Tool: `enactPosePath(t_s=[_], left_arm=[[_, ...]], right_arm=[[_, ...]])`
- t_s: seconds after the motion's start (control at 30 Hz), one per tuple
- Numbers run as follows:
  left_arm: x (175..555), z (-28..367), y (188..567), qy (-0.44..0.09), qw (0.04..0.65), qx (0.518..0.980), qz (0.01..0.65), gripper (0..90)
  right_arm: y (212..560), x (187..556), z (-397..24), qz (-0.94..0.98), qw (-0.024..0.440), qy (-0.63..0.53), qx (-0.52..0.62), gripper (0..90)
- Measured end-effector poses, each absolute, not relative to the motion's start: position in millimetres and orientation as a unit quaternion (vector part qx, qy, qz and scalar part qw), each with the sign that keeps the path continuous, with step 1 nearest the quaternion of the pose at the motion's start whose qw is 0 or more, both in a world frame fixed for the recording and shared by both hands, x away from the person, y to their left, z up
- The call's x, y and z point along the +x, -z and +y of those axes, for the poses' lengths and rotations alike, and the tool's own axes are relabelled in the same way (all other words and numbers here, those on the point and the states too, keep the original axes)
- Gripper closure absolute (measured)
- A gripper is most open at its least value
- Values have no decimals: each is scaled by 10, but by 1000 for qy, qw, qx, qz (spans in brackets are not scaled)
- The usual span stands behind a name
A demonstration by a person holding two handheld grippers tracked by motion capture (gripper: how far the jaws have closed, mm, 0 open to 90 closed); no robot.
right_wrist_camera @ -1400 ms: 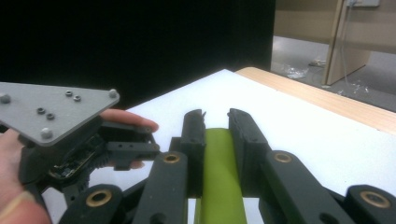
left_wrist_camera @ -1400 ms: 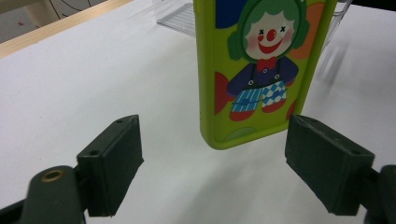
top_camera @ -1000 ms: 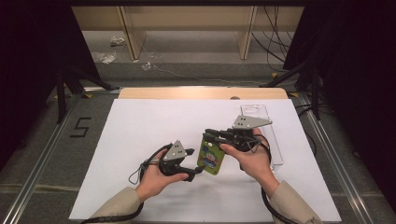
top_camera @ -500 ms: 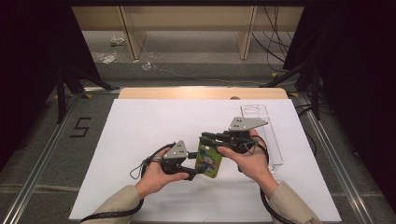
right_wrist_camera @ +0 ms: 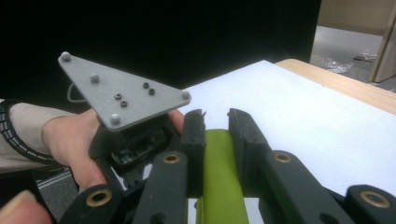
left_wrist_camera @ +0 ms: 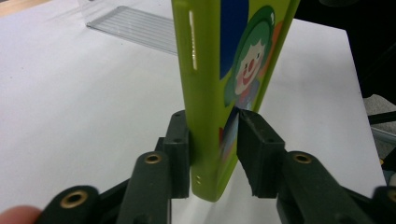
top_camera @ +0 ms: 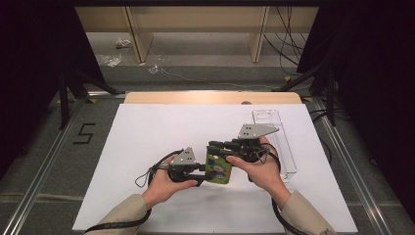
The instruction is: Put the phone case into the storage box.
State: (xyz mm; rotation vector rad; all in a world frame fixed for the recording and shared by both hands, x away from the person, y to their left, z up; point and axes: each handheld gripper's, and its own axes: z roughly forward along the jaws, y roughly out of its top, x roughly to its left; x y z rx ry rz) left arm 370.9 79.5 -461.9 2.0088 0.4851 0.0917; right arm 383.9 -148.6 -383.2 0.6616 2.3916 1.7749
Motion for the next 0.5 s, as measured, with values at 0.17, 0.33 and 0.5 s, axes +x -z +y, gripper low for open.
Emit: enactPosePath(t_s=[0.17, 0.33, 0.5], left_arm=[[3692, 794, 4596, -39, 504, 838, 204, 730], [3693, 813, 4574, -39, 502, 837, 215, 772], [3698, 818, 4569, -35, 500, 836, 222, 778]], right_arm=[[3839, 3833, -1481, 782, 40, -584, 214, 776], [3839, 3830, -1485, 778, 31, -590, 212, 776], [3844, 3839, -1494, 777, 31, -593, 208, 774]])
